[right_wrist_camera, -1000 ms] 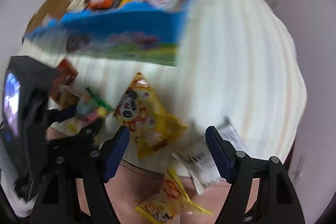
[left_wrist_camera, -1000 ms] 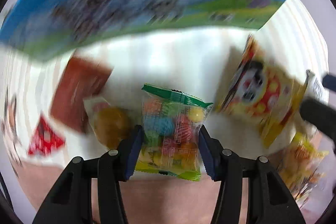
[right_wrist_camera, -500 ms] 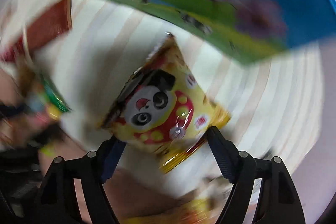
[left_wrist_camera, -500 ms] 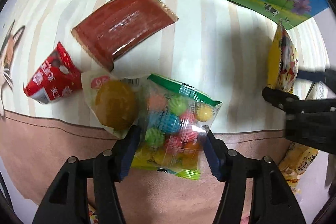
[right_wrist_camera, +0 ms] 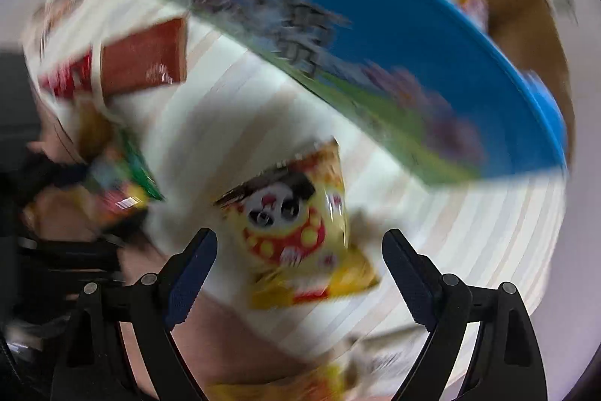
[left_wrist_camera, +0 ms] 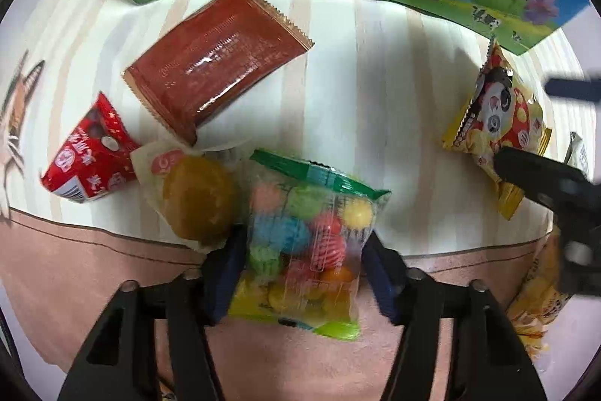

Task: Organize snacks
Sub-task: 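Grasp the green-topped candy bag with the left tool while the right tool grasps the yellow panda bag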

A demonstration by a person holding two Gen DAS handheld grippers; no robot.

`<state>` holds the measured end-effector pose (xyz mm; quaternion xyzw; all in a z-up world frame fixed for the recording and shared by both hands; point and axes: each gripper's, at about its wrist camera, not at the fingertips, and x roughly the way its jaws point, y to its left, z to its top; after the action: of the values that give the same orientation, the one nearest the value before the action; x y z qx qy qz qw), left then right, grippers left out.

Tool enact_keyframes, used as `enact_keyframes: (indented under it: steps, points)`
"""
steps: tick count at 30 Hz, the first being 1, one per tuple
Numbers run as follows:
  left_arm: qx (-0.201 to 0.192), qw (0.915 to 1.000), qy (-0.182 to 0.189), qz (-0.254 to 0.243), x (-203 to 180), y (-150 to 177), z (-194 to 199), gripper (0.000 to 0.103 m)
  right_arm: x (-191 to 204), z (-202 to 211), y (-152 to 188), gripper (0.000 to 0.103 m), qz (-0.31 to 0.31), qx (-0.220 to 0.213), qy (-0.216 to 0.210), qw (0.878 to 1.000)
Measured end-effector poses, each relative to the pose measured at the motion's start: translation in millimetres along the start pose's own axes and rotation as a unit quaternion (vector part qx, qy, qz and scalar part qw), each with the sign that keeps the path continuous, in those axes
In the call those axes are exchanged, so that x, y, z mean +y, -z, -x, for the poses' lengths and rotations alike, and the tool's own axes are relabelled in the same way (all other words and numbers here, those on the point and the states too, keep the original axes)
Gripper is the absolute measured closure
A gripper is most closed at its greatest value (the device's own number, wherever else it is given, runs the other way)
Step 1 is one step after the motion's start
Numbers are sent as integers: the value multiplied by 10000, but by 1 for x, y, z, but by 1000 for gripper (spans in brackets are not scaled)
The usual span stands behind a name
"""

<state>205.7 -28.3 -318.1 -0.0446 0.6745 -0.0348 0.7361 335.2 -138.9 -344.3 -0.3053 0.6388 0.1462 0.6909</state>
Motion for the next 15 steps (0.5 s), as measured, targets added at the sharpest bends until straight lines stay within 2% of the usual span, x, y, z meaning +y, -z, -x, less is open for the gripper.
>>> enact_keyframes:
  steps: [1, 2, 4, 6, 8, 10, 11, 13, 15]
  points:
    - [2, 10000, 14, 20, 2, 2, 1, 52, 8, -7, -5, 11, 375, 54, 112, 9992]
    - [4, 10000, 22, 66, 6, 5, 2, 52, 13, -11, -9, 11, 488, 109, 148, 9986]
    - [5, 9999, 13, 106, 10, 11, 2, 52, 15, -20, -17, 13, 453, 216, -50, 9987]
    - [9, 9999, 42, 161, 13, 12, 1, 51, 12, -24, -22, 24, 117, 301, -354, 9989]
    - [23, 9997, 87, 210, 13, 7, 0, 50, 3, -24, -18, 26, -578, 361, -750, 9949]
    - [49, 9996, 138, 259, 15, 6, -2, 50, -12, -26, -11, 27, -1265, 470, -1105, 9847]
    - [61, 9995, 161, 272, 17, 6, -2, 50, -22, -29, 0, 27, -1861, 609, -1330, 9716]
    - [83, 9994, 181, 295, 18, 5, -4, 49, -32, -31, 15, 27, -2499, 651, -1716, 9507]
    - [103, 9994, 178, 289, 20, 3, -6, 48, -39, -31, 28, 27, -2889, 626, -1879, 9367]
